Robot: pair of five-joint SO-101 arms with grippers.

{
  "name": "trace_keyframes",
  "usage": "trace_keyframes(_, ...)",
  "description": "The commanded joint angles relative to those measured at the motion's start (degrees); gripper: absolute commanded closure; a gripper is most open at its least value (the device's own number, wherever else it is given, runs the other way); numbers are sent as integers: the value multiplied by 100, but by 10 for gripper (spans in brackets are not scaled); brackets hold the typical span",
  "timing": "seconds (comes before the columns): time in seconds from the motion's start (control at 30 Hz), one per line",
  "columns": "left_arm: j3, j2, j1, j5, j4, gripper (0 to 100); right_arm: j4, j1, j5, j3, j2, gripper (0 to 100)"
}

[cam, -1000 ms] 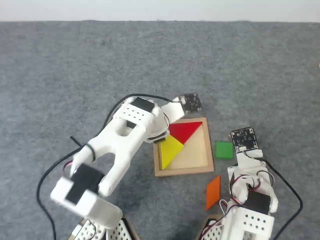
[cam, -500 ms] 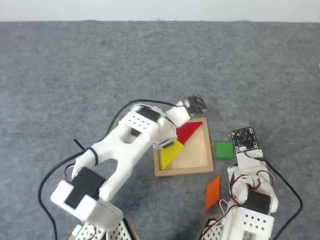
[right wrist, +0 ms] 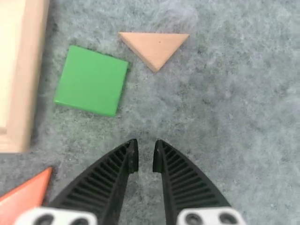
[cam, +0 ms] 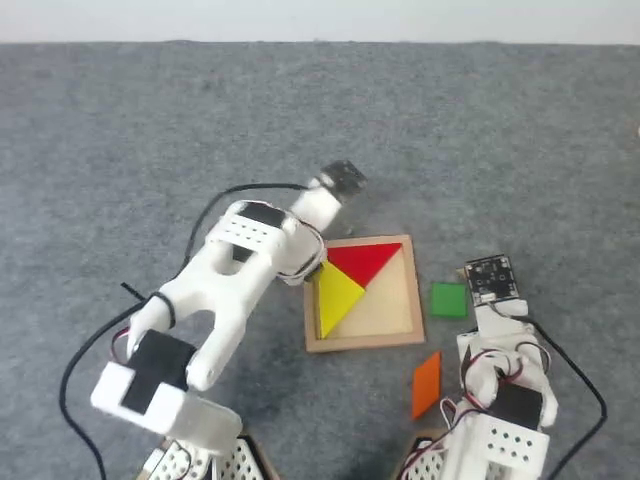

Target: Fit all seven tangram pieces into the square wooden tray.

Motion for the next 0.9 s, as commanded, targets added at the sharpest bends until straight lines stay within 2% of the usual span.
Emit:
trace_keyframes(0.0,-66,-730,-800,1530,9,838,4,462,185,-756,-31,929)
trace_keyframes(0.1,57,-1037,-1424,2180,9,838,312,629,185,-1618,-13,929)
trace_keyframes(0.2,470,-1231,-1829,2277,-431,838,681,532,185,-2303,286,929)
trace_keyframes(0.33,980,-1433,-1723,2277,-1055,838,673,145,149,-3059,1446,928)
trace_keyframes(0.53,1147,-1635,-1600,2286,-1134,838,321,-629,-589,-4492,4330,928)
trace_keyframes(0.7,1279,-1635,-1899,2277,-1486,838,198,-1209,-633,-5556,6712,928)
trace_keyframes(0.87,1305,-1635,-2075,2277,-1714,838,286,-1921,-545,-5187,7284,928)
